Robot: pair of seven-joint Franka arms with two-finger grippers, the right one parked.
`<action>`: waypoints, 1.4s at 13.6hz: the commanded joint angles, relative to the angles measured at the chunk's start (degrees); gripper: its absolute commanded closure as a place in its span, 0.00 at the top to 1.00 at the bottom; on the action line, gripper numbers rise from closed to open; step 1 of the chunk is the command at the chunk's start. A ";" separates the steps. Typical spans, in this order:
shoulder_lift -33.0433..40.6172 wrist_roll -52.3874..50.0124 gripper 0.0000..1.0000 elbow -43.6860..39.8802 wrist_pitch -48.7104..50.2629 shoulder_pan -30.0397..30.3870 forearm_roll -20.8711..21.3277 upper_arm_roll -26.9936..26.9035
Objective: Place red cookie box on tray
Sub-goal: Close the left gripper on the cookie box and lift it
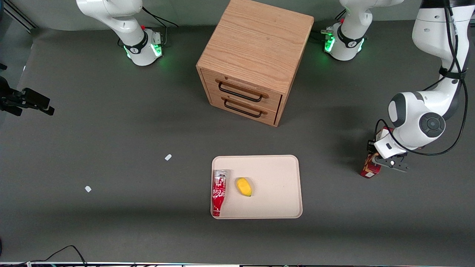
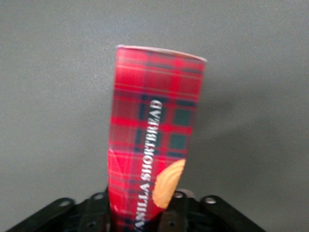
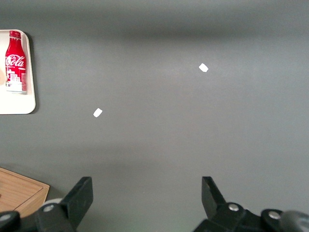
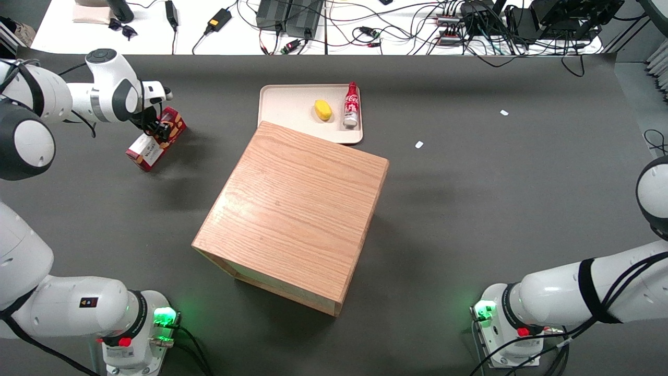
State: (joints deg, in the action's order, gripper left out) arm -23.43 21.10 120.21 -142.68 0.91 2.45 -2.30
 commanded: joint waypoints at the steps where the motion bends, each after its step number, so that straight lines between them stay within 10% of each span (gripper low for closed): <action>1: 0.49 0.17 0.00 0.11 0.20 -1.35 -0.34 -1.65; 9: 1.63 0.52 0.00 -10.67 15.55 -1.61 -0.78 -2.27; 19: -12.13 -30.55 0.00 -61.63 53.81 -12.77 -7.73 1.14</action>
State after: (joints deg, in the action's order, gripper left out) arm -26.07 -1.85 73.19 -93.70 -10.09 -4.81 -2.54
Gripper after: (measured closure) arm 0.841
